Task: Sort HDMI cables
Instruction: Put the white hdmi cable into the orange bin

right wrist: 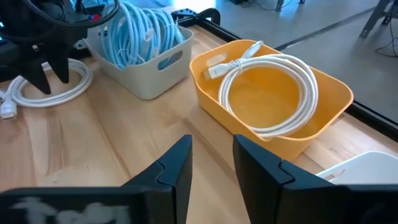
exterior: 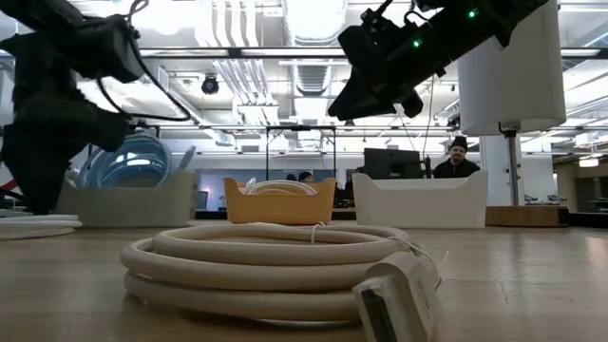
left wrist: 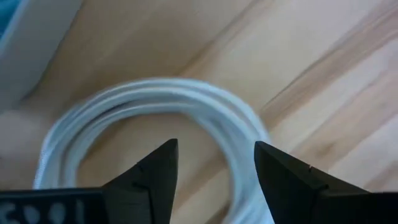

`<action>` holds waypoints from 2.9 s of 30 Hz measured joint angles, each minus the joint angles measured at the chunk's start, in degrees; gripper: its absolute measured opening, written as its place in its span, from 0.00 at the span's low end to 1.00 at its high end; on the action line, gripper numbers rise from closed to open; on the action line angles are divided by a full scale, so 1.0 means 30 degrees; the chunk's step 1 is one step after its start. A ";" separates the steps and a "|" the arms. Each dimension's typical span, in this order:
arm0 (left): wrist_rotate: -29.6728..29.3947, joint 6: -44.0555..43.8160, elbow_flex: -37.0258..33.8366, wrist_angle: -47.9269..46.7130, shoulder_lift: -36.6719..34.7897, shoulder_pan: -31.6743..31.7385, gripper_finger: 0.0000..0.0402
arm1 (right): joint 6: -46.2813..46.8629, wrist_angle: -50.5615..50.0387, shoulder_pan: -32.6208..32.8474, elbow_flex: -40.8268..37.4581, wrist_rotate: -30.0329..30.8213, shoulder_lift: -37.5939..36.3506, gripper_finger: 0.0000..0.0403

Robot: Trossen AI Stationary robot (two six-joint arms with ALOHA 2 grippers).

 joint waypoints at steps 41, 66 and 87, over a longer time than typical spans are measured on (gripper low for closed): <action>-0.2028 -0.7390 0.1285 0.1008 0.6596 -0.3126 0.27 | -0.0944 -0.0080 0.0000 -0.0036 0.0000 0.0000 0.21; -0.7377 -0.2474 0.9849 0.0809 0.5225 -0.5873 0.04 | -0.0931 -0.0015 0.0007 -0.0321 0.0000 0.0007 0.20; -1.4327 1.4394 1.1361 1.3133 0.9619 0.0461 0.04 | 0.0174 -0.0003 0.0056 -0.0321 -0.0002 0.0007 0.19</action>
